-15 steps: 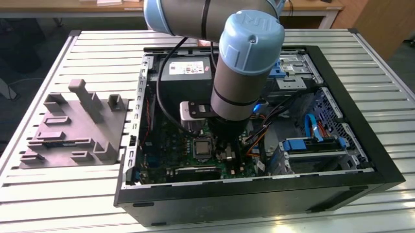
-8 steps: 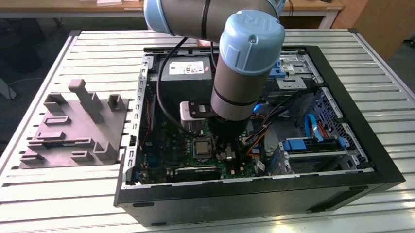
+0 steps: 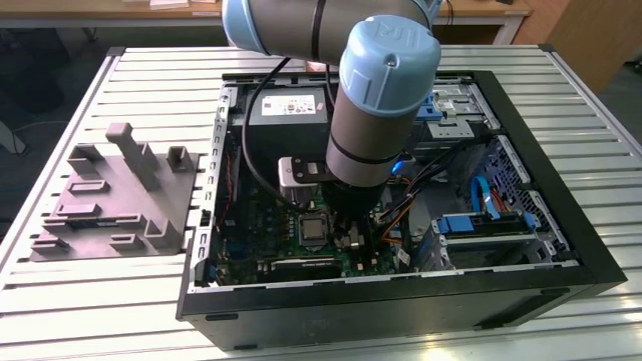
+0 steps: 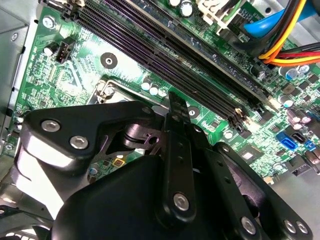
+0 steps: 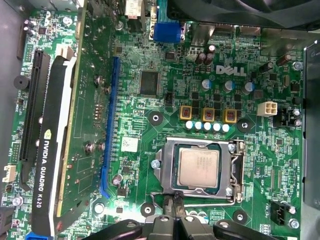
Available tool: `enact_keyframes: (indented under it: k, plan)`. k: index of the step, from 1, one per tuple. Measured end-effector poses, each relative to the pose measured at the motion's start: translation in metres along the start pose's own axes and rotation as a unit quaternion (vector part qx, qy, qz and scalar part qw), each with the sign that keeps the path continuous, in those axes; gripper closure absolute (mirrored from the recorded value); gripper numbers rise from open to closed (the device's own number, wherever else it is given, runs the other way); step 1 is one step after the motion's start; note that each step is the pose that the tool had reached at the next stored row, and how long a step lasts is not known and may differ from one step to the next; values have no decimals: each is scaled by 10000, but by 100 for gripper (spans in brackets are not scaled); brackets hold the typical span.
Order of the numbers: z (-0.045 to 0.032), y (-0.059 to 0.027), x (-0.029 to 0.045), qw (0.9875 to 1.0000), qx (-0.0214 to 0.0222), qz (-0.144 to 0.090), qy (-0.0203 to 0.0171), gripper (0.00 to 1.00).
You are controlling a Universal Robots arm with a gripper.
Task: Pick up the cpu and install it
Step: 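Install the first cpu locking lever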
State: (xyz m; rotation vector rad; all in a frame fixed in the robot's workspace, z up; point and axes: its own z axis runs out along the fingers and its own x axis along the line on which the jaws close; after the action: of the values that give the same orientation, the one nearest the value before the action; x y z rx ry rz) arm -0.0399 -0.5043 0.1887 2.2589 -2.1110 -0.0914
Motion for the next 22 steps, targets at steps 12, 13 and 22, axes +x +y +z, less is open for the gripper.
enact_keyframes:
  k: [12, 13, 22]
  plan:
    - [9, 9, -1, 10000, 56, -1, -3, 89]
    - [-1, 10, -2, 10000, 57, 0, -5, 89]
    - [-160, 22, -2, 10000, 55, 0, -1, 89]
